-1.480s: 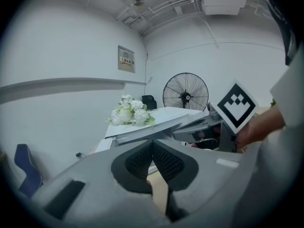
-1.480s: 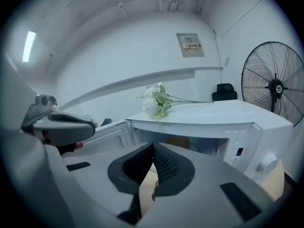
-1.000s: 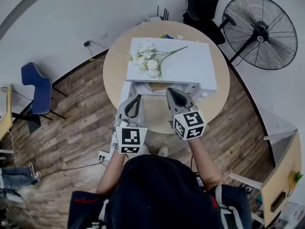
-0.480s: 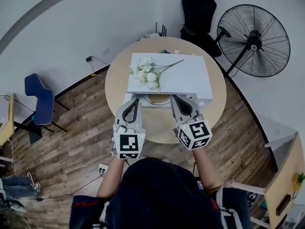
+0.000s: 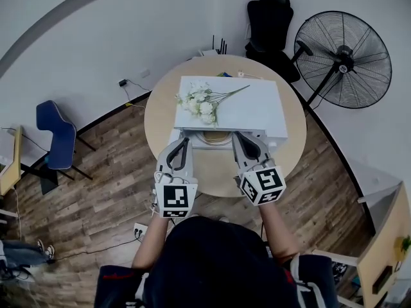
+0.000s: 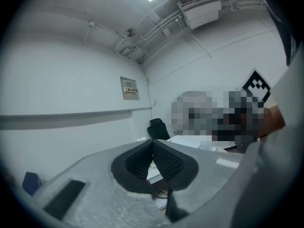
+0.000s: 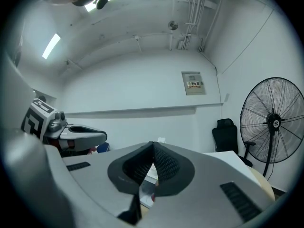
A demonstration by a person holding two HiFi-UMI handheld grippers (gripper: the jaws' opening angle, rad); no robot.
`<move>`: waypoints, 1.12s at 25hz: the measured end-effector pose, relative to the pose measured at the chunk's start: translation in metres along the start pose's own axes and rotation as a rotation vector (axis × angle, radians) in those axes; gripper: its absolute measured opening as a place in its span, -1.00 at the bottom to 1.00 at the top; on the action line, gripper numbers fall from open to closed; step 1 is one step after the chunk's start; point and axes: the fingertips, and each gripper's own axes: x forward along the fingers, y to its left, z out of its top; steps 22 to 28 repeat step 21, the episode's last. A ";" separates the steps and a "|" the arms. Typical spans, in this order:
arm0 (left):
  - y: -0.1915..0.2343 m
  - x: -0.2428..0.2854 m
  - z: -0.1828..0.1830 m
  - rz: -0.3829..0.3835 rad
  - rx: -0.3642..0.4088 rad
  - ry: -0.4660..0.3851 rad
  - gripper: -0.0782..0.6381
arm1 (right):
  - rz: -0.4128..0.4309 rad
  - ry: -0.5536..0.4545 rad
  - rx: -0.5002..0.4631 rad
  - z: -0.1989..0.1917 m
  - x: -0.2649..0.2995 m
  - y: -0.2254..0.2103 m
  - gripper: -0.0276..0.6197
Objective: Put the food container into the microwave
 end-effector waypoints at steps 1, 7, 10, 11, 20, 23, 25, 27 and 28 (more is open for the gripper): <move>0.000 0.000 0.000 0.001 -0.001 0.001 -0.74 | 0.001 0.000 0.003 0.000 0.001 0.000 -0.88; -0.002 0.000 -0.001 0.007 0.004 0.001 -0.74 | 0.006 -0.007 0.030 0.001 0.001 -0.002 -0.88; -0.003 0.000 -0.001 0.006 -0.008 0.001 -0.74 | 0.003 -0.011 0.034 0.001 -0.001 -0.004 -0.89; -0.003 0.000 -0.001 0.007 -0.012 0.000 -0.74 | 0.003 -0.012 0.037 0.001 -0.001 -0.004 -0.89; -0.002 0.002 0.000 0.006 -0.015 -0.001 -0.74 | -0.002 -0.007 0.008 0.001 0.001 -0.003 -0.88; -0.002 0.002 0.000 0.006 -0.015 0.000 -0.74 | -0.002 -0.005 0.001 0.001 0.002 -0.002 -0.88; -0.002 0.002 0.000 0.006 -0.015 0.000 -0.74 | -0.002 -0.005 0.001 0.001 0.002 -0.002 -0.88; -0.002 0.002 0.000 0.006 -0.015 0.000 -0.74 | -0.002 -0.005 0.001 0.001 0.002 -0.002 -0.88; -0.002 0.002 0.000 0.006 -0.015 0.000 -0.74 | -0.002 -0.005 0.001 0.001 0.002 -0.002 -0.88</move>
